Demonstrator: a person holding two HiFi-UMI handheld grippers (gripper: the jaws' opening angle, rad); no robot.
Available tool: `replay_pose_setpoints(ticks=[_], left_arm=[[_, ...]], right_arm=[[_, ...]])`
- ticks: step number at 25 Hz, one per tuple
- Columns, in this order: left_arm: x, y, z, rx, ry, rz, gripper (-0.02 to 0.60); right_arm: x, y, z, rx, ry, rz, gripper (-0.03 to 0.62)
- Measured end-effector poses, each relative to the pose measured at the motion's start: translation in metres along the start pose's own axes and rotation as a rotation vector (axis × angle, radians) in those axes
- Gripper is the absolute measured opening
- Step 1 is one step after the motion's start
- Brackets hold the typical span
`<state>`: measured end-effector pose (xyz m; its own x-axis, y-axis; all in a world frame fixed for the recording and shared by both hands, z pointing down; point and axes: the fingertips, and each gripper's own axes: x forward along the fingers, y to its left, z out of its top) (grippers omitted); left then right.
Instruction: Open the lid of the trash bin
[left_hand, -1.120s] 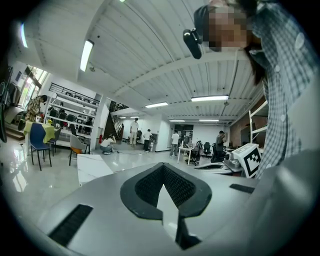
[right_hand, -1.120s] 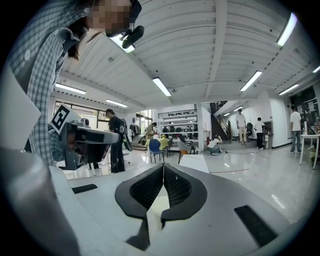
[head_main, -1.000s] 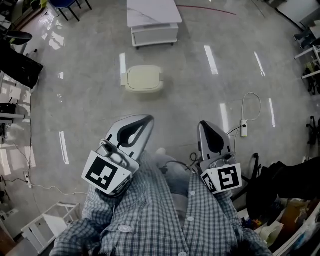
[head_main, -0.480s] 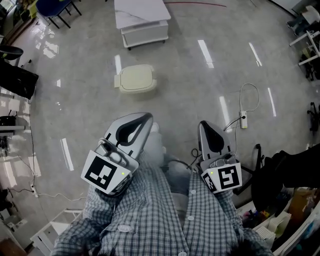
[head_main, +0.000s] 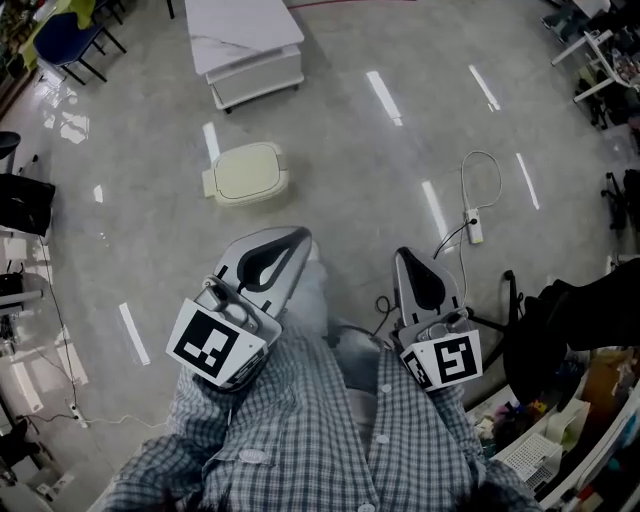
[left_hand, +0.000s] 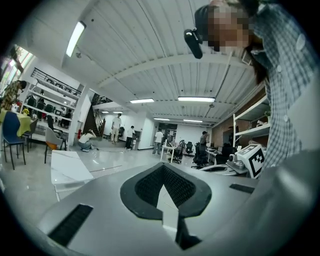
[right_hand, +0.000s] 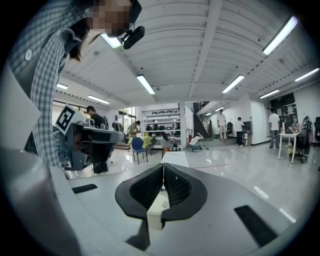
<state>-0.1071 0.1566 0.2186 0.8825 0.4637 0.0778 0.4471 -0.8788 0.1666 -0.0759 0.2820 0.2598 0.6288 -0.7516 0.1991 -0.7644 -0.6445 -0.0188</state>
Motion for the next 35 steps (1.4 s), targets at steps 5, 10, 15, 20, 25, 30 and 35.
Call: replay_pose_setpoints(ticks=[5, 10, 15, 20, 25, 30, 35], left_arm=[[0.033, 0.009, 0.000, -0.015, 0.004, -0.057, 0.005], [0.063, 0.039, 0.005, -0.017, 0.042, -0.045, 0.005], [0.079, 0.078, 0.018, -0.013, 0.028, -0.004, 0.005], [0.094, 0.111, 0.031, -0.007, 0.048, 0.019, 0.005], [0.108, 0.146, 0.049, 0.001, 0.016, 0.043, 0.005], [0.115, 0.175, 0.057, 0.004, -0.006, 0.073, 0.005], [0.112, 0.192, 0.060, 0.010, -0.016, 0.107, 0.005]], right_arm=[[0.014, -0.033, 0.001, 0.018, 0.003, -0.047, 0.020], [0.053, -0.061, 0.005, 0.028, -0.009, -0.043, 0.020], [0.092, -0.071, 0.017, 0.037, -0.019, -0.028, 0.020], [0.123, -0.083, 0.034, 0.029, -0.023, -0.025, 0.020], [0.156, -0.094, 0.050, 0.012, -0.022, -0.022, 0.020], [0.184, -0.097, 0.063, -0.039, -0.032, 0.008, 0.020], [0.208, -0.095, 0.067, -0.034, -0.029, 0.033, 0.020]])
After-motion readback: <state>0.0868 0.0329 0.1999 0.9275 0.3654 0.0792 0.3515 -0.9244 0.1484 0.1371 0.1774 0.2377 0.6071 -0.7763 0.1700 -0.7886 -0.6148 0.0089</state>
